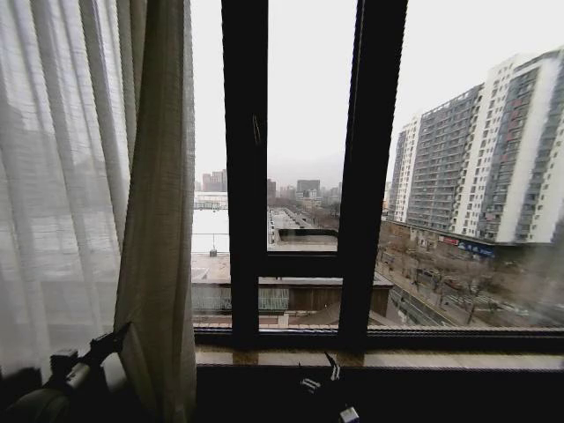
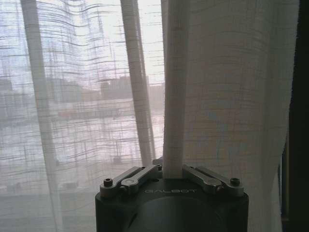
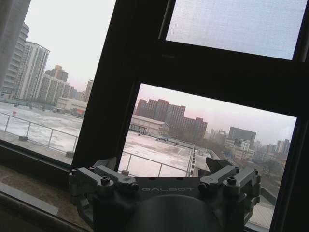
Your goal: Open the curtains by pulling them apart, changing their state from closed to fully open.
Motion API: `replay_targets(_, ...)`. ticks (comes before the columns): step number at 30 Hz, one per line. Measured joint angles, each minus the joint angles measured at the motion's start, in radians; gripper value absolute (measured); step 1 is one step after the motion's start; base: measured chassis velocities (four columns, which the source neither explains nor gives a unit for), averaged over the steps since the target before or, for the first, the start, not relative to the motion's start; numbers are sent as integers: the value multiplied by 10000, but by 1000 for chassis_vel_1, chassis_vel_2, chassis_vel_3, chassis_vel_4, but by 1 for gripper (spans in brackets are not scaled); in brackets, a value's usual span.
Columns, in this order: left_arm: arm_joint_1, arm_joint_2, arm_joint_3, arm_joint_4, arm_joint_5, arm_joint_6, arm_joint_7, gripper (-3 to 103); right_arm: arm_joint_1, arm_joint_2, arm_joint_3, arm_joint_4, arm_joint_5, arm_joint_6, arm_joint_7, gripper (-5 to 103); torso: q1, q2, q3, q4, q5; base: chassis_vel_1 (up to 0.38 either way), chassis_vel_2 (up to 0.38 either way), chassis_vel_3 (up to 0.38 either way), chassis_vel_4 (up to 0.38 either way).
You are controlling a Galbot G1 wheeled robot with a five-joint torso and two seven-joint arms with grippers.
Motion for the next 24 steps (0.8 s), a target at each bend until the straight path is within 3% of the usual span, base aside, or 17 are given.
replay_targets(24,30,-321,-9,85,70,-112,6,0,-145,-1,-167,124,-75,-6,30,100,0,0,0,1,1,149,149,-147,-148)
